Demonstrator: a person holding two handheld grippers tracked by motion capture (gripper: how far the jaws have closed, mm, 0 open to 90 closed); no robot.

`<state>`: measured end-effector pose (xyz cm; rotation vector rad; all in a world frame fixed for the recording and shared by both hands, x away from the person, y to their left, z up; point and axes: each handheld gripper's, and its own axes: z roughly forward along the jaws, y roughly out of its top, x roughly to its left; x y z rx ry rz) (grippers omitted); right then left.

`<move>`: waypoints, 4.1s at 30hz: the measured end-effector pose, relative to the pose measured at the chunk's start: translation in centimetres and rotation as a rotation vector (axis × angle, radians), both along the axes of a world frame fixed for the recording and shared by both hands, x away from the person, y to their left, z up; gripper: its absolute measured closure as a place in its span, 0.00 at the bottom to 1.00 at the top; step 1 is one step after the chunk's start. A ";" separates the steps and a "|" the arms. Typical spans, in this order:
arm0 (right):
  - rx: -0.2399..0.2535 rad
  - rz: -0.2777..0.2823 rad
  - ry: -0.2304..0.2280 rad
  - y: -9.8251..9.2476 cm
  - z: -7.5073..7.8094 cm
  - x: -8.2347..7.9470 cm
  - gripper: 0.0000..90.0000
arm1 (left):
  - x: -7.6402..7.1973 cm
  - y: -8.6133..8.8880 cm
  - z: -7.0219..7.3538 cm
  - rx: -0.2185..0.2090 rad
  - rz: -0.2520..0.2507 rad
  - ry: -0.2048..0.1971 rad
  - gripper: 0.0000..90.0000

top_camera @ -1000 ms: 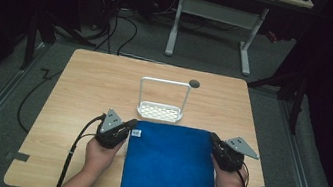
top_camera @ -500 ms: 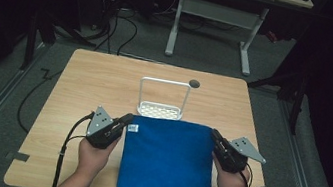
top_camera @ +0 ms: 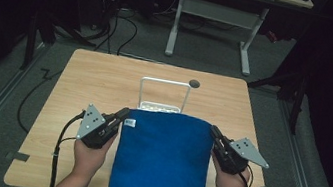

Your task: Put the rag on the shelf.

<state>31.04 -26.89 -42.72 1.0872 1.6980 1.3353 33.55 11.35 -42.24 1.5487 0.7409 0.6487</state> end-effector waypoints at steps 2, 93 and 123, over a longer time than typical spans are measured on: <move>0.007 0.000 -0.013 0.0 0.4 0.0 0.97 | 0.0 0.2 0.4 -0.019 0.001 -0.005 0.99; -0.116 -0.067 0.023 2.4 5.4 19.1 0.97 | 19.2 0.8 2.2 0.227 0.180 0.069 0.99; -0.090 -0.033 0.174 1.9 -3.1 17.8 0.97 | 16.6 0.6 -6.9 0.233 0.090 0.249 0.99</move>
